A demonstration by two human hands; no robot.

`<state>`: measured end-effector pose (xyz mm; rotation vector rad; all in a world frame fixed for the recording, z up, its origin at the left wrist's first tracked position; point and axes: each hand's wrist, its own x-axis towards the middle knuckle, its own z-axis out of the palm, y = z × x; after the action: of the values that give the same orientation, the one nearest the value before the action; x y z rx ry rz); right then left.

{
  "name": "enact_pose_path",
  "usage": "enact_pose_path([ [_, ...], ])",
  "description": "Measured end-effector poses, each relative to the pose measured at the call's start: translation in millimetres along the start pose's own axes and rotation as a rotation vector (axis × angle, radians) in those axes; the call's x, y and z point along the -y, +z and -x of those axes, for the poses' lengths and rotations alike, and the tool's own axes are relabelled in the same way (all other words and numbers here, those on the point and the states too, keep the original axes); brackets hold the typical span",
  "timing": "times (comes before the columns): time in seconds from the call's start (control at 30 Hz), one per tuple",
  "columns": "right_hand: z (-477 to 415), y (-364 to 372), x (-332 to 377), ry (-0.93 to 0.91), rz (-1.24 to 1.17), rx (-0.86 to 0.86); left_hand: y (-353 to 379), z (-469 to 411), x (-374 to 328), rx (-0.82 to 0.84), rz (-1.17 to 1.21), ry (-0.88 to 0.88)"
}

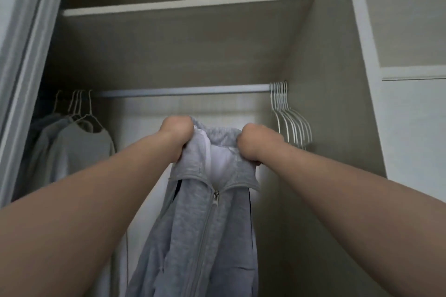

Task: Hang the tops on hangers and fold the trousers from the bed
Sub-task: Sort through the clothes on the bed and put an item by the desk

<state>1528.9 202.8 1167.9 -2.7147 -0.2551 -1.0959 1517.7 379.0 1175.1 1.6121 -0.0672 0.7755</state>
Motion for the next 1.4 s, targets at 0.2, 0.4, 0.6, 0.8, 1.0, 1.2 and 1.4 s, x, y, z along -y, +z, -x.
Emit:
enact_pose_path([
  [0.2, -41.1, -15.4, -11.8, -0.067, 0.610, -0.436, 27.0, -28.6, -2.1, -0.014, 0.055, -0.037],
  [0.4, -66.1, -13.1, -50.4, 0.131, 0.691, -0.370, 47.9, -41.3, 11.6, -0.021, 0.142, -0.084],
  [0.6, -76.2, -13.8, -65.2, 0.159, 0.530, -0.364, 58.3, -41.6, 13.5, 0.063, 0.112, -0.062],
  [0.8, -82.3, -21.9, -60.7, 0.178, 0.298, -0.377, 54.0, -39.6, 12.4, 0.073, 0.135, -0.040],
  [1.0, -71.0, -43.7, -53.4, 0.231, 0.102, -0.423, 44.2, -29.7, 3.4, 0.108, 0.197, -0.034],
  [1.2, -40.6, -70.6, -38.9, 0.258, -0.345, -0.404, 29.7, -19.4, -21.4, 0.013, 0.291, 0.067],
  [1.4, 12.8, -78.2, -31.9, 0.211, -0.617, -0.453, 18.5, 8.6, -35.1, -0.039, 0.306, 0.121],
])
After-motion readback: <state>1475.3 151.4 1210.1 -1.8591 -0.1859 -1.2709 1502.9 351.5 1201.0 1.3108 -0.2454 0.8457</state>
